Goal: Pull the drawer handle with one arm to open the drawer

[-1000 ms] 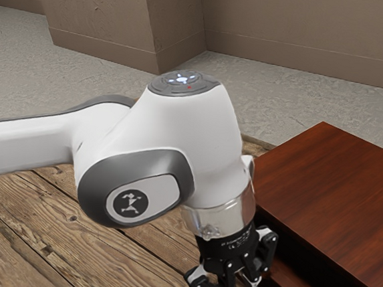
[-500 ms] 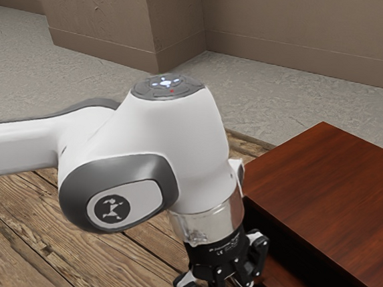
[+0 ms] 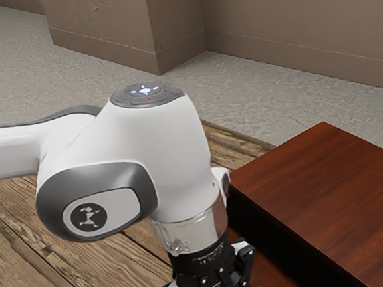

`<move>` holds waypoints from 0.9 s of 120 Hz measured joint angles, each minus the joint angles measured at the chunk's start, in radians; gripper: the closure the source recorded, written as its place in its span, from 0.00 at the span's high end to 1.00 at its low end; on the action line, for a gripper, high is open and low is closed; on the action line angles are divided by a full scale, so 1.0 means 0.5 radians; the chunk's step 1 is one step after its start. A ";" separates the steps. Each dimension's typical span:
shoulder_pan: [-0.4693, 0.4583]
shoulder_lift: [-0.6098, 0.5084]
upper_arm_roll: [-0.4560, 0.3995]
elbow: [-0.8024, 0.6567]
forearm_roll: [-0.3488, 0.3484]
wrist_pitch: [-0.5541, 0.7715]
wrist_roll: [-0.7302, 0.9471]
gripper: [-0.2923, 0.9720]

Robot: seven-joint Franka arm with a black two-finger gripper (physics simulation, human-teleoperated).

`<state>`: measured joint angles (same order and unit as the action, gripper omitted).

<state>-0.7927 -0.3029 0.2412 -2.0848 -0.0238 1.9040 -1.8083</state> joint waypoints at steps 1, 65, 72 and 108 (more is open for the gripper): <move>0.000 -0.001 0.000 -0.002 0.000 0.001 -0.001 0.31; 0.004 -0.062 -0.003 -0.096 -0.007 0.027 -0.038 0.30; 0.006 -0.066 -0.005 -0.105 -0.012 0.035 -0.041 0.30; 0.005 -0.079 -0.008 -0.128 -0.015 0.080 -0.056 0.30</move>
<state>-0.7903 -0.3427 0.2371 -2.1489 -0.0314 1.9440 -1.8364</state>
